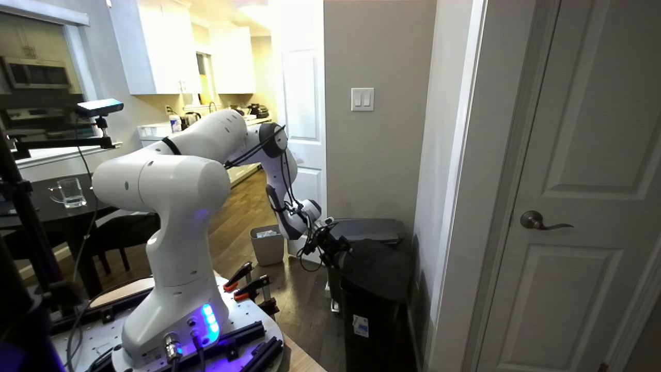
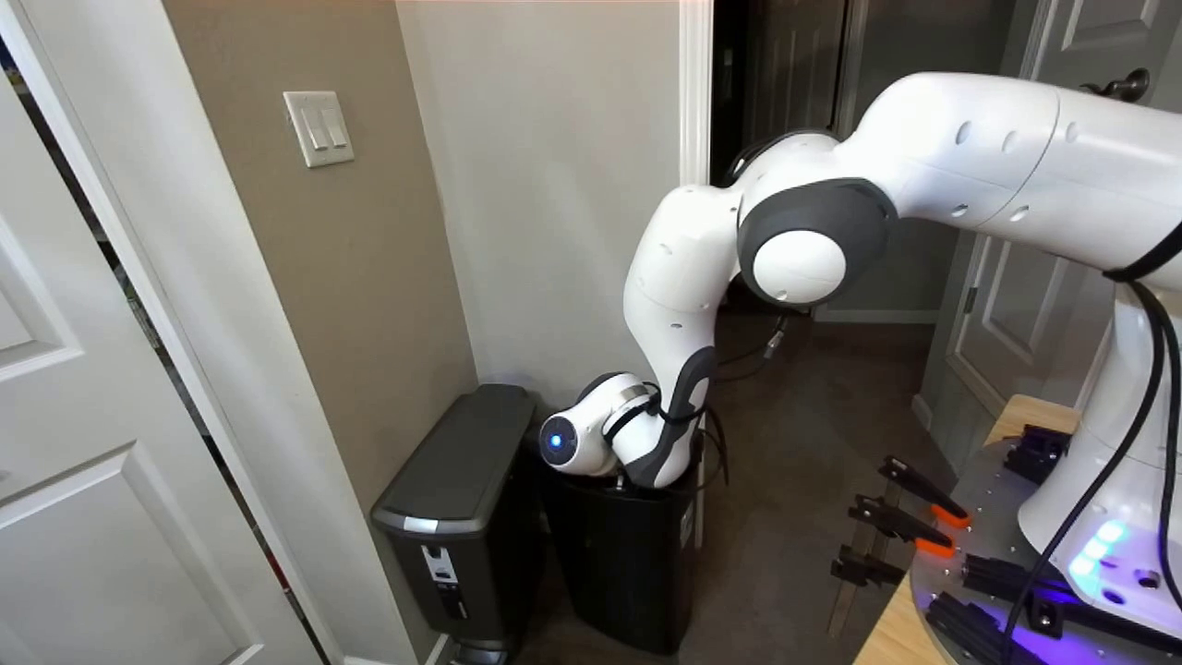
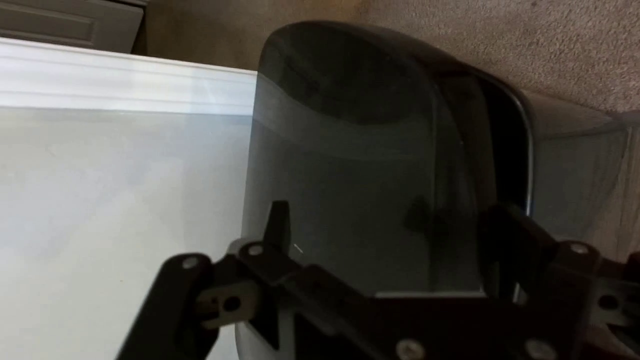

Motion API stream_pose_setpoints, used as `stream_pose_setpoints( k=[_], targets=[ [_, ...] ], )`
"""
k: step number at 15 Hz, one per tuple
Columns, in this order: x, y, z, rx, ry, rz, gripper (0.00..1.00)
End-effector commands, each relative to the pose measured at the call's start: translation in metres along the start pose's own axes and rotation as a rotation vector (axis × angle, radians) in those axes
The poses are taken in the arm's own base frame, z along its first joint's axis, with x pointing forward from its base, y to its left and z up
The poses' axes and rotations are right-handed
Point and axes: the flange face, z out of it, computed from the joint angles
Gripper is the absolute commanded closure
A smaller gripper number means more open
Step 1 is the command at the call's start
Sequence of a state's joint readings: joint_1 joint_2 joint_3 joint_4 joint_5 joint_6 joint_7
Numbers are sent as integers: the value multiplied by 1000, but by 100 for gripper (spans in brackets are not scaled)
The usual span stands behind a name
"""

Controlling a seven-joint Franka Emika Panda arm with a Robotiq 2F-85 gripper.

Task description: Lift the black bin lid fully upwards

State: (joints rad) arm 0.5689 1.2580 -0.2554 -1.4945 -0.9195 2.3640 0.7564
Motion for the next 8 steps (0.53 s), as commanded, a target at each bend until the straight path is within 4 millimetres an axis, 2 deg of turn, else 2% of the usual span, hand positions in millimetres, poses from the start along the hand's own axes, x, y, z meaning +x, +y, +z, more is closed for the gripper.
stream_pose_setpoints(
  k=[1,8],
  targets=[
    [-21,27,-13,2,-9,52,0],
    [-43,58,-11,20,-13,125,0]
  ],
)
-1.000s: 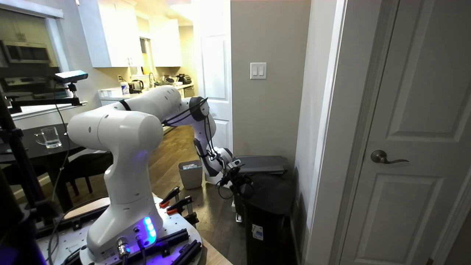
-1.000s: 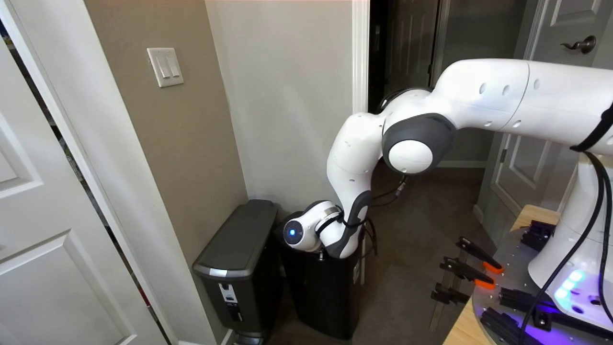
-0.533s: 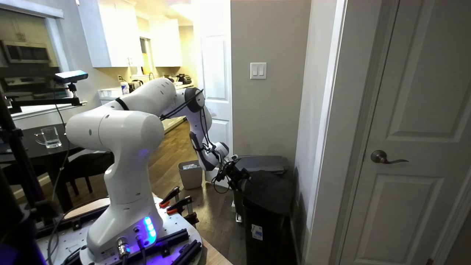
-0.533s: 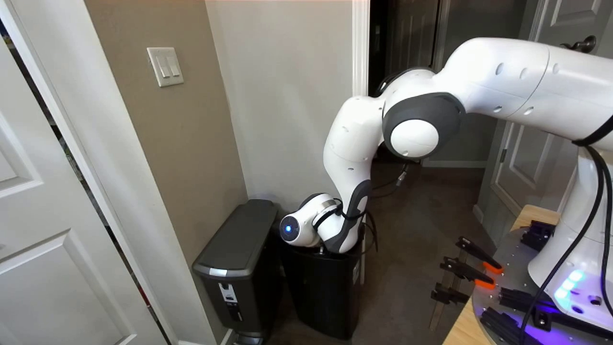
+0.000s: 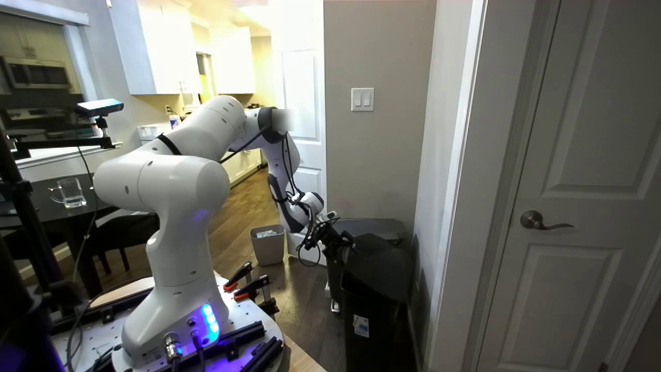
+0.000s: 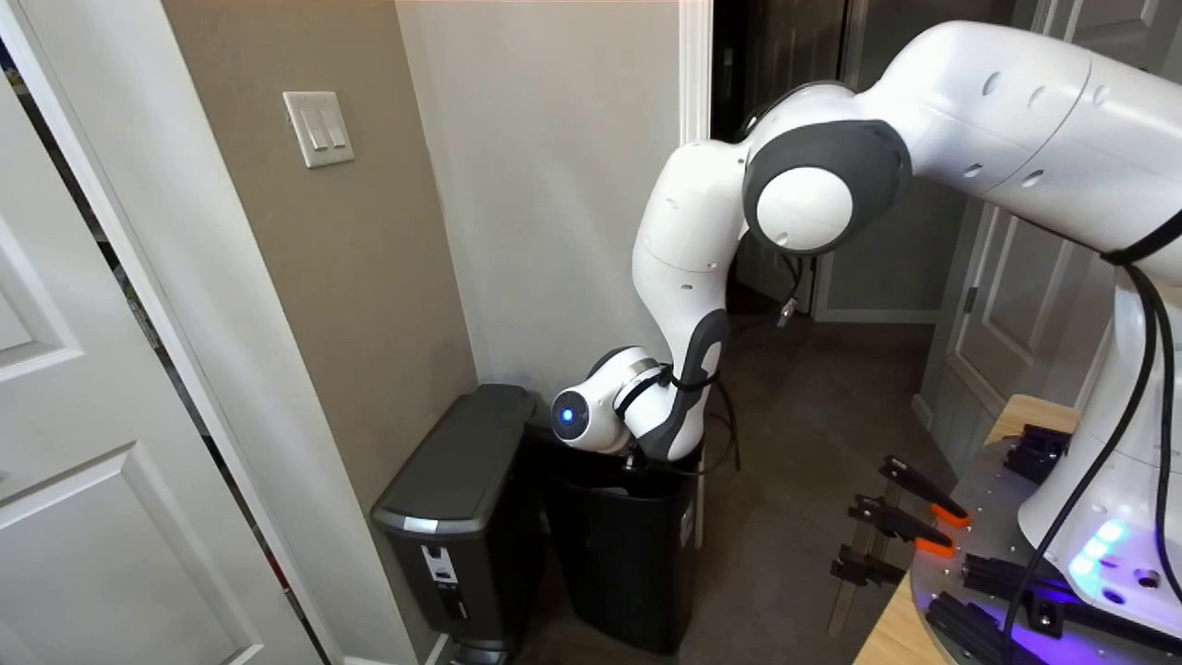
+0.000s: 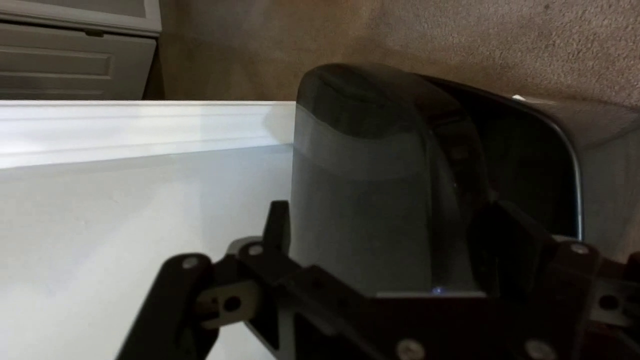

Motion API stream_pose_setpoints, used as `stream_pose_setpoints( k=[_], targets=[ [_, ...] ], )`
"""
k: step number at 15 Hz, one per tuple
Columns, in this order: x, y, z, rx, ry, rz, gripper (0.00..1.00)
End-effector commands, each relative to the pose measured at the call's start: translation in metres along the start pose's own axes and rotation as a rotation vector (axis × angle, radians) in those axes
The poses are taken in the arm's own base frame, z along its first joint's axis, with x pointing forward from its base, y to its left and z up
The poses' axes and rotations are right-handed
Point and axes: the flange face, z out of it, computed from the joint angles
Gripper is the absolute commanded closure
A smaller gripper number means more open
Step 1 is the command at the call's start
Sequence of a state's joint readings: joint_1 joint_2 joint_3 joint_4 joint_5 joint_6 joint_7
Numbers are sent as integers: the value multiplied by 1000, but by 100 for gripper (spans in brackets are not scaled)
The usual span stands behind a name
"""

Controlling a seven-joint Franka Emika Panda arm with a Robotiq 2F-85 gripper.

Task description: Lift the black bin lid fully upwards

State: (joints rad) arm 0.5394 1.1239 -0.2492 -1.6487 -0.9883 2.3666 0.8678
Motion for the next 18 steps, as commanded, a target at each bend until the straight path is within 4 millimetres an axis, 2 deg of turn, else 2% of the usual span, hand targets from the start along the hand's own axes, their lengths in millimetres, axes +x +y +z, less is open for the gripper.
stream_pose_setpoints(
  k=[1,5,9,11,12,18],
  targets=[
    [-19,26,0,35,11,46,0],
    [-24,47,7,92,71,94,0],
    [-23,55,15,75,100,111,0],
    [-23,54,15,65,119,113,0],
    [-16,47,20,57,100,97,0],
    [-14,40,17,69,99,99,0]
  ],
)
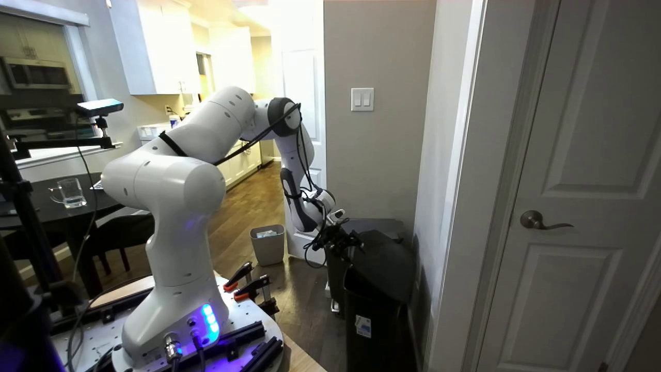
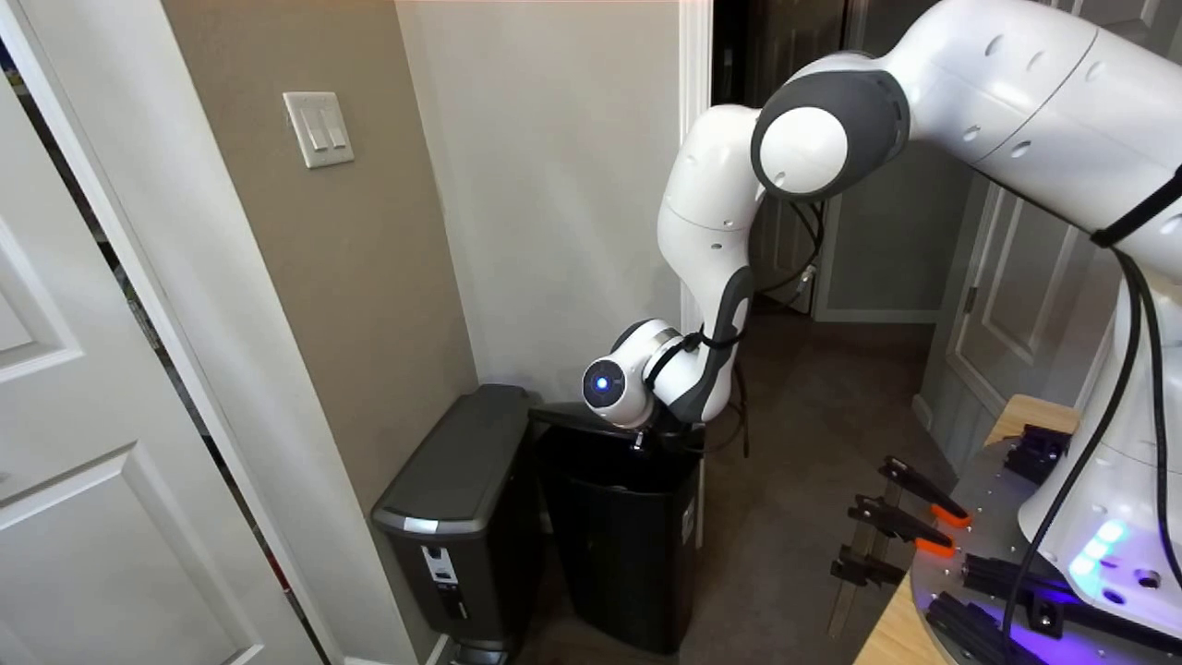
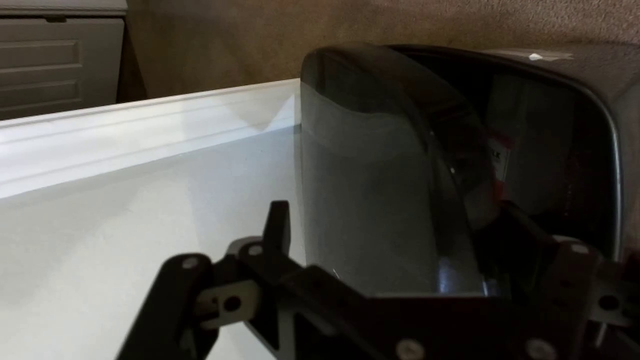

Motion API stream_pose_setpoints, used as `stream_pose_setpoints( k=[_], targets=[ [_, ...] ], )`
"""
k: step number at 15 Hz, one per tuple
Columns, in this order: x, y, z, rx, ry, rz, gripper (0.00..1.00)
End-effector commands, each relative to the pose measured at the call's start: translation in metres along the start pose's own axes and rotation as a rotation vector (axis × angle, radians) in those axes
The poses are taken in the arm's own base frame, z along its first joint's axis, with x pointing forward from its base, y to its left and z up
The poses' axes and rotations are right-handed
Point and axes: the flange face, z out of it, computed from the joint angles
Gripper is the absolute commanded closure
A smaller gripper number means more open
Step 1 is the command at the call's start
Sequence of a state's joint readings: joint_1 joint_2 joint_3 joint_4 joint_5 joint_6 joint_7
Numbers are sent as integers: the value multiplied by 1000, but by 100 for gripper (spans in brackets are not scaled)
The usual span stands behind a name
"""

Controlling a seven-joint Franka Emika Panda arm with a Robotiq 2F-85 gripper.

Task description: Lift the black bin lid fully upwards

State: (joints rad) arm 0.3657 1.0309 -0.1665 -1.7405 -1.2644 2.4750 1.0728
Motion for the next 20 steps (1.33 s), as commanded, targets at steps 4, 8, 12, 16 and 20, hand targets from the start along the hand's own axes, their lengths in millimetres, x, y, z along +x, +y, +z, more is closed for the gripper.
stream_pose_setpoints(
  k=[4,8,12,16,20],
  targets=[
    [1,0,0,0,0,1,0],
    [1,2,-2,29,-3,0,0],
    [2,19,-16,89,7,46,0],
    [9,61,-27,75,16,115,0],
    [13,106,-35,95,19,188,0]
  ],
)
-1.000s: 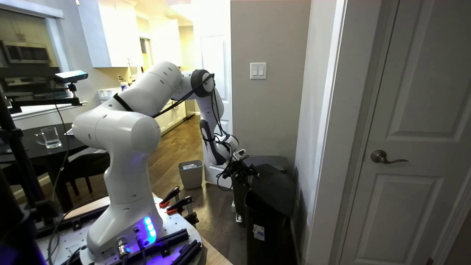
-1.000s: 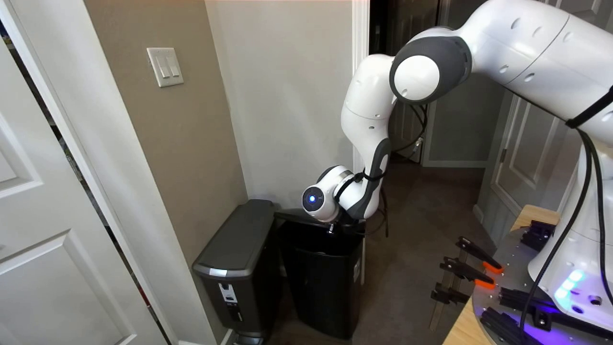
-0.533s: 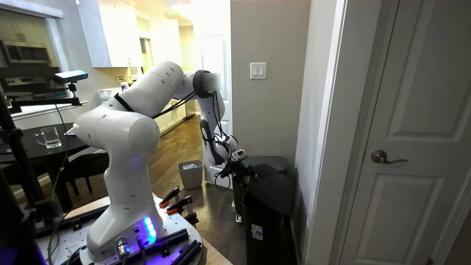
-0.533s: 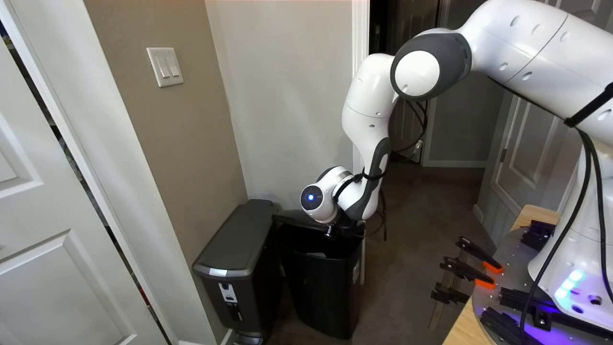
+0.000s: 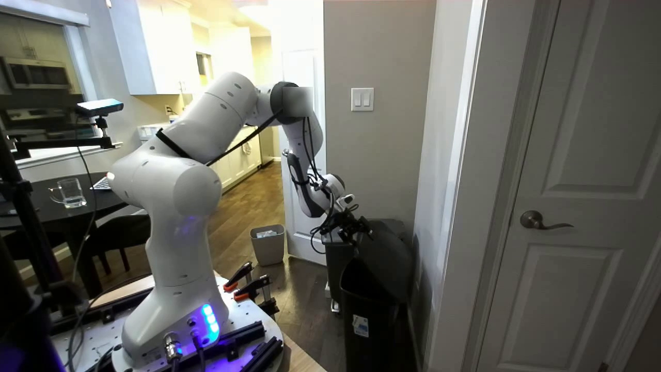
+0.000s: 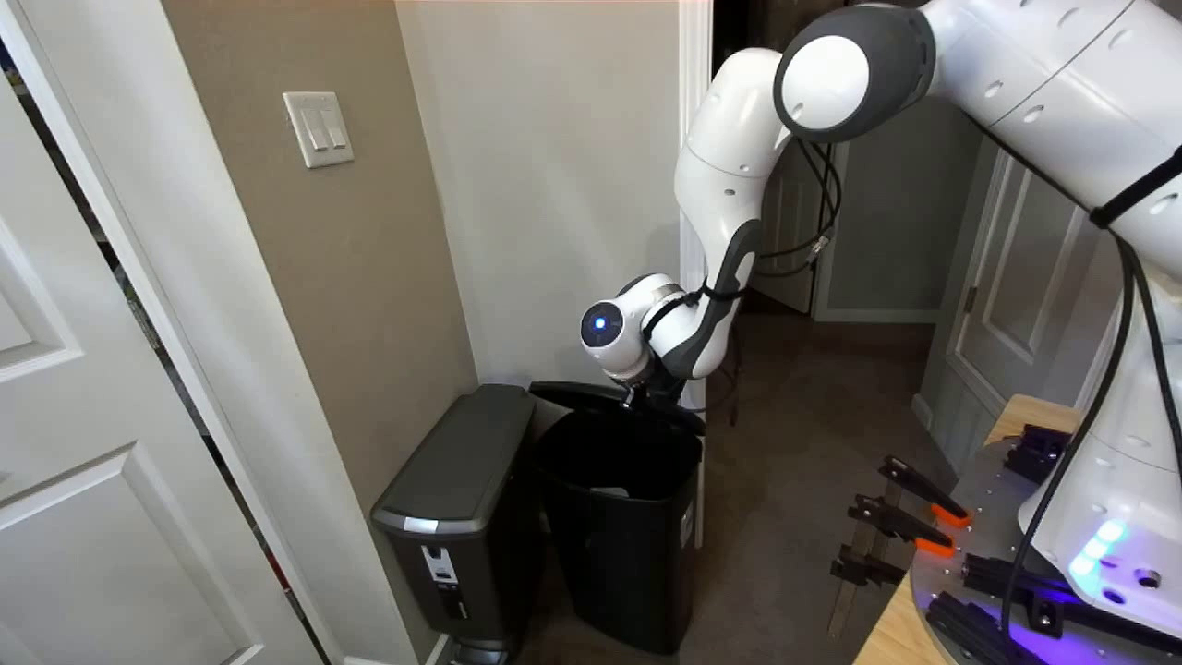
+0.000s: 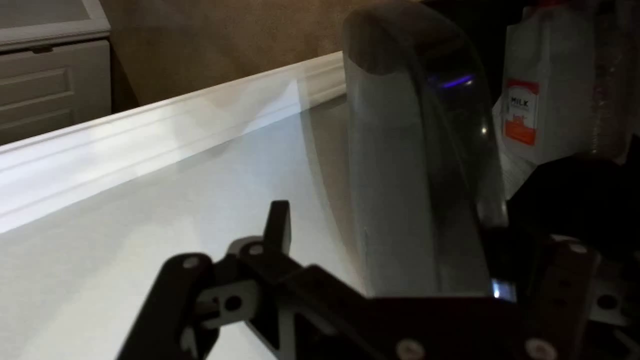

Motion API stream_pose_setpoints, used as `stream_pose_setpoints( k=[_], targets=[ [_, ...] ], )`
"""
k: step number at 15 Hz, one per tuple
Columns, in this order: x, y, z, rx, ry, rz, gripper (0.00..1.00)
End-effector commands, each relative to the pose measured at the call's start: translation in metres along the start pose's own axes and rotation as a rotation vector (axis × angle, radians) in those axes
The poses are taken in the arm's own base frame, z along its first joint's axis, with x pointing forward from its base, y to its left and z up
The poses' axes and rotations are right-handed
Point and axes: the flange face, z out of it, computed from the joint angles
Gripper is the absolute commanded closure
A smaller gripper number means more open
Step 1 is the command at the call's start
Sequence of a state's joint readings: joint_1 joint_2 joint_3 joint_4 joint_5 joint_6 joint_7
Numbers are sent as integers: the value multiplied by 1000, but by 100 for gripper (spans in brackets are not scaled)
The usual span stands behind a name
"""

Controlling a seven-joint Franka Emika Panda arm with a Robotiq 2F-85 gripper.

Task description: Lift the black bin lid fully upwards

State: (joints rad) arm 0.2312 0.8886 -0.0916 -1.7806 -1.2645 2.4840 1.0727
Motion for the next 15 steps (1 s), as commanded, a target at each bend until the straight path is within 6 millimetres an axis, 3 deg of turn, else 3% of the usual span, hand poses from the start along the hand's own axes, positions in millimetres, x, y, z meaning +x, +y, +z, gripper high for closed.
stream_pose_setpoints(
  k=[1,5,10,15],
  targets=[
    [-3,46,-15,56,5,60,0],
    [-4,94,-13,153,9,154,0],
    [-15,146,7,247,-15,279,0],
    [-19,170,13,249,-25,336,0]
  ],
)
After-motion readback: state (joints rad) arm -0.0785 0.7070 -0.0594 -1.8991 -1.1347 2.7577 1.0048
